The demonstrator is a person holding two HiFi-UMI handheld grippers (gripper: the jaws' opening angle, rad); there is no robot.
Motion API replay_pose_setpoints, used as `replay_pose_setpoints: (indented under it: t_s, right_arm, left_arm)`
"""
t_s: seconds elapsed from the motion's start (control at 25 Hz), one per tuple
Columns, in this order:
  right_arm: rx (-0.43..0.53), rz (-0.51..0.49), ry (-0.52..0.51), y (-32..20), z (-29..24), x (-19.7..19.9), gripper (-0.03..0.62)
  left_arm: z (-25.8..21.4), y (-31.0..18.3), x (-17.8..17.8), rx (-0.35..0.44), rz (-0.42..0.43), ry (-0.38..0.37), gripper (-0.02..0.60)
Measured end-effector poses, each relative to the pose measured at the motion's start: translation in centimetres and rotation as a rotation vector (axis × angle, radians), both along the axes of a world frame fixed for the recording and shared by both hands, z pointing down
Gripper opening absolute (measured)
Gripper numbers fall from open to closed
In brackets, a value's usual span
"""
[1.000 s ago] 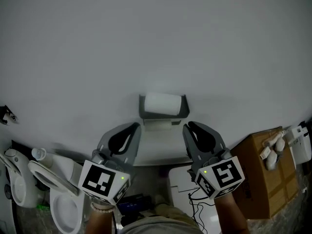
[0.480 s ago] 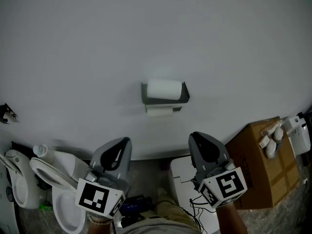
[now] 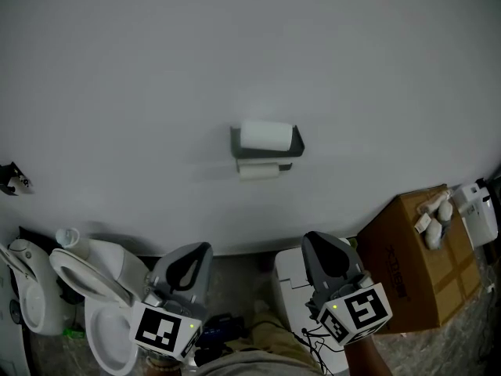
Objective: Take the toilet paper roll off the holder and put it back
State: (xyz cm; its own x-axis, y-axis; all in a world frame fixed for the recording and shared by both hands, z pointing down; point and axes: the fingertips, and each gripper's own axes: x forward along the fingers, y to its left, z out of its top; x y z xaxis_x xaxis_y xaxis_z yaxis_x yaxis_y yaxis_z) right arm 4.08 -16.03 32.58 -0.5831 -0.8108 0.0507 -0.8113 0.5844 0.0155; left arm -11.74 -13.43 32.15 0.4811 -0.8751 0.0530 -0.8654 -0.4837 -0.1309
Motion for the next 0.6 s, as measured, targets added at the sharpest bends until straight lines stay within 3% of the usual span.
replay_pose_setpoints:
  t_s: [0.28,0.6]
  right_arm:
    - [-0.011,0.002,-0.013,1.0,0.5,-0.1,0.015]
    - [0.000,0.002,-0.006,1.3,0.0,0.1,0.014]
  left_arm:
    - [0.0,1.1,0.2,0.005,0.015,0.031,-0.006]
    - [0.2,1.3,0.8,-0.010,0.027,0.018,-0.006]
